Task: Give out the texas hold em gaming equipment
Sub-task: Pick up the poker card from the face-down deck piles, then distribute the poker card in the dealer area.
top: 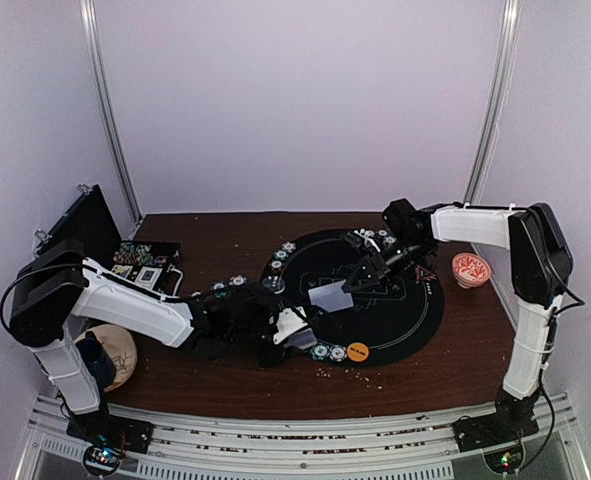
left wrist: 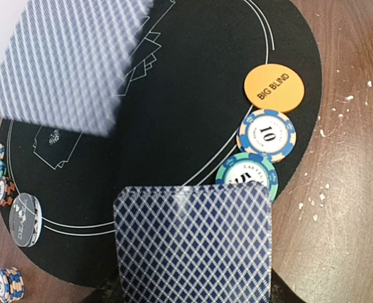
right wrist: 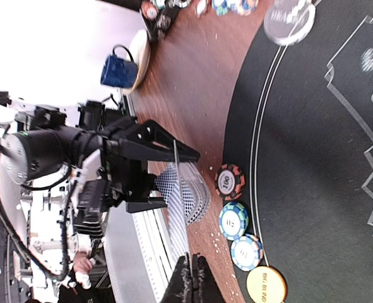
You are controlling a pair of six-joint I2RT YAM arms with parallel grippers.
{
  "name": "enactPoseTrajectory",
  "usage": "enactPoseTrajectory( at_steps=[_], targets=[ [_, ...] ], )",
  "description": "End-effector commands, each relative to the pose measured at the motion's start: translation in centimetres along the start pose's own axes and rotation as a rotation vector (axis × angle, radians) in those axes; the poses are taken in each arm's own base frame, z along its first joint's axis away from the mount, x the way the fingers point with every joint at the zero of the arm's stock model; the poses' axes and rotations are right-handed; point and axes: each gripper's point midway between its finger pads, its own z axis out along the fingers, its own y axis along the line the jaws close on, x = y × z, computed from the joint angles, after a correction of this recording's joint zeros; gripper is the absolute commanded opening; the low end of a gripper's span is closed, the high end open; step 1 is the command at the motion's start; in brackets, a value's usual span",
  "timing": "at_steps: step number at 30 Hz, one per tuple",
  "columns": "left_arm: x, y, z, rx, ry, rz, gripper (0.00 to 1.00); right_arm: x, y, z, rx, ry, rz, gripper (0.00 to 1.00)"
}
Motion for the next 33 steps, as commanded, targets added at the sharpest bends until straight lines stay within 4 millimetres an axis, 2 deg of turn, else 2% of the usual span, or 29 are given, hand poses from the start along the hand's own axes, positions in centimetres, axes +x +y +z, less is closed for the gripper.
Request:
enactPoseTrajectory(
  at_steps=[1,9,16,20,23,33],
  targets=[
    [-3.1,1.9,-1.1,-0.058,-0.072,-0.025,0.13,-1.5,0.1,-1.5,0.038,-0.07,-0.023,0.0],
    [-3.3,3.0,-2.6,-0.093,-0.067,-0.042,0.13,-4.9,-3.1,-2.0,0.171,-0.164,0.01,0.0],
    [-3.1,3.8,-3.0,-0.106,-0.029,-0.074,0.13,-7.3,-6.6,-0.4,0.198,-0.182,0.057,0.0],
    [-3.1,4.0,-3.3,-0.087,-0.026,-0.106,0.13,-8.4,-7.6,0.9,0.191,-0.183,0.066,0.0],
    [-3.4,3.9,-3.7,-0.069,-0.038,-0.124,0.13,-8.9,-7.8,2.2,0.177,-0.176,0.067,0.0],
    [-3.9,4.4,-4.5,-0.079,-0.056,-0.156,0.13,-8.4,-6.8,7.1,0.108,-0.128,0.073,0.0]
  ],
)
